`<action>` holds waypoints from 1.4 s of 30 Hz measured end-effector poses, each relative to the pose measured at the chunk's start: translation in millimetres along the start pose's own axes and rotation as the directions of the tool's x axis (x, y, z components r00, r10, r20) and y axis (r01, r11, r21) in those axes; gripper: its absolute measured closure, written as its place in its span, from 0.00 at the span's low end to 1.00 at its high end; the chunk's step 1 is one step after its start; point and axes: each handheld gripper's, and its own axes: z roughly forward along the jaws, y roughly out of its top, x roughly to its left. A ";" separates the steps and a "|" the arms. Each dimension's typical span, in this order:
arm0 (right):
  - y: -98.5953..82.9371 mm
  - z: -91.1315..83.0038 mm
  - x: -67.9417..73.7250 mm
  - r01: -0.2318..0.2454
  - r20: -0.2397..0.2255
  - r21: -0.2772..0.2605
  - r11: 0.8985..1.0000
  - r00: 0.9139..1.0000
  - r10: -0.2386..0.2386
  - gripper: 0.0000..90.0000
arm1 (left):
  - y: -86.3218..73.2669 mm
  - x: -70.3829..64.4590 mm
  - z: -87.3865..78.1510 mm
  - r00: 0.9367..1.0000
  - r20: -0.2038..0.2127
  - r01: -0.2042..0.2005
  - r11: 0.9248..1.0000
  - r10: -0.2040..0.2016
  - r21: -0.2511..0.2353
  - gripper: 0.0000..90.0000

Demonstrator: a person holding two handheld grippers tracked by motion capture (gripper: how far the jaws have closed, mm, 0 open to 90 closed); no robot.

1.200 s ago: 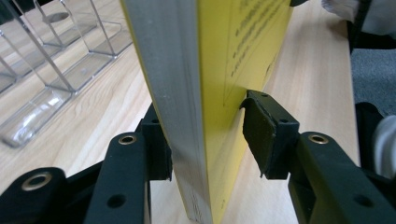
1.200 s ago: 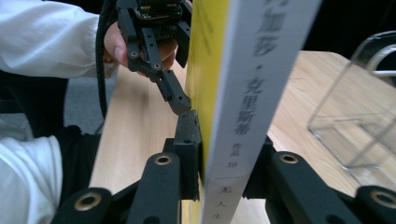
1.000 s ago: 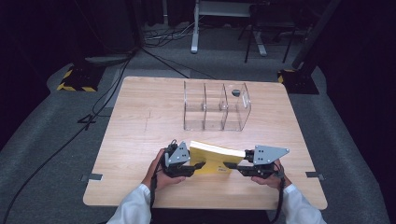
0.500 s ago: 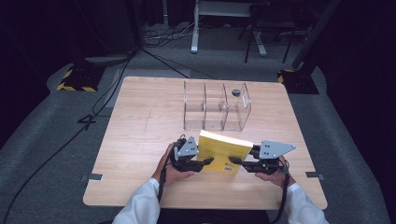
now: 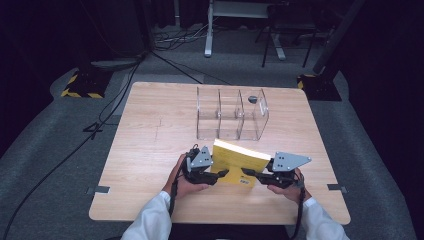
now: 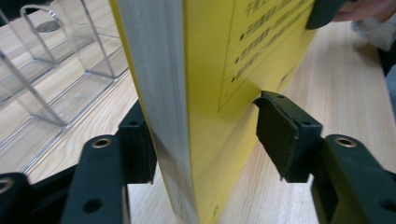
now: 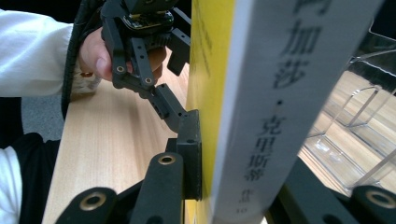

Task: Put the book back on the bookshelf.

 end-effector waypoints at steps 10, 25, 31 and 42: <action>-0.6 -0.3 2.9 -0.007 0.012 -0.007 1.000 1.000 0.007 0.84 | -12.1 2.4 -17.8 0.997 -0.068 0.024 0.999 -0.022 0.032 0.41; -2.4 -2.1 -0.6 -0.033 0.068 -0.011 0.999 0.997 0.033 0.84 | -60.0 11.3 -58.2 0.966 -0.211 0.184 0.973 -0.152 0.141 0.23; -4.4 -6.0 -3.0 -0.043 0.089 -0.010 0.999 0.995 0.044 0.84 | -77.1 11.9 -64.8 0.954 -0.245 0.222 0.957 -0.174 0.185 0.20; -14.4 -27.8 -8.2 -0.072 0.166 -0.015 0.997 0.983 0.073 0.84 | -96.9 9.5 -77.1 0.945 -0.278 0.244 0.936 -0.171 0.254 0.19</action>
